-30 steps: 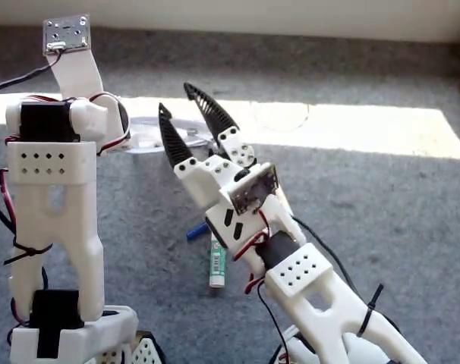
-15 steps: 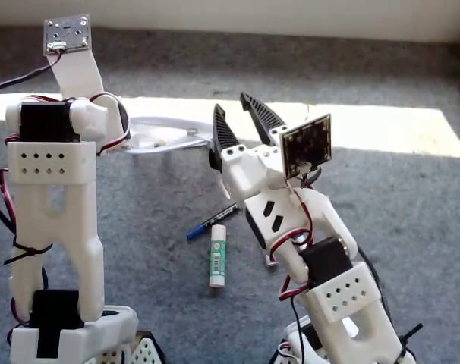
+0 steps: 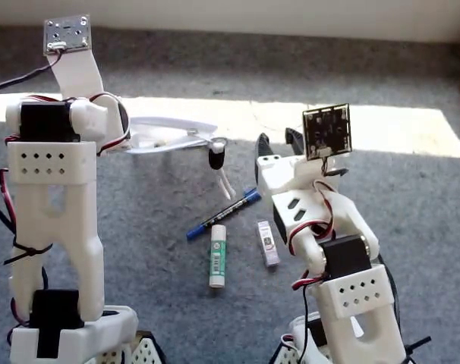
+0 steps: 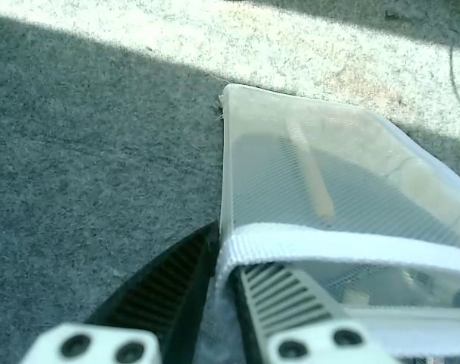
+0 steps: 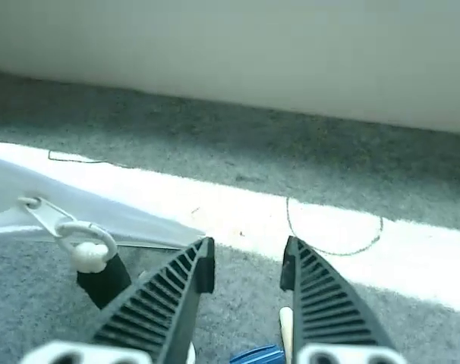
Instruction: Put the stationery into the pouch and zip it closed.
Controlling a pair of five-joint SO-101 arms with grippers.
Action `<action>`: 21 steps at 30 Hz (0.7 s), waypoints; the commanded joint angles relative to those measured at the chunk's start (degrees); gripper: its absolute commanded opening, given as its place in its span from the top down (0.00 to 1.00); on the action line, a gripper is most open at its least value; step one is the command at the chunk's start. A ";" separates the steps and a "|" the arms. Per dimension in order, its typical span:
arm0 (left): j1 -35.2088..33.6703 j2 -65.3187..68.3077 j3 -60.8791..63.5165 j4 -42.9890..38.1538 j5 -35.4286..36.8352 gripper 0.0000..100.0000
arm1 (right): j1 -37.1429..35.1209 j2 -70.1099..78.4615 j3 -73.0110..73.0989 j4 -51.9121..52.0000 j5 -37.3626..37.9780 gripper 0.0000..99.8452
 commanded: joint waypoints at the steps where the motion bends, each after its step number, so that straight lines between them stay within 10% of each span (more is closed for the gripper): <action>1: 0.75 0.04 -0.13 -0.35 -0.35 0.99 | 1.27 -0.48 -2.51 1.45 -0.26 0.86; 21: 0.66 0.04 -0.13 -0.26 -0.26 0.99 | 2.42 36.18 -16.84 11.74 -0.09 0.86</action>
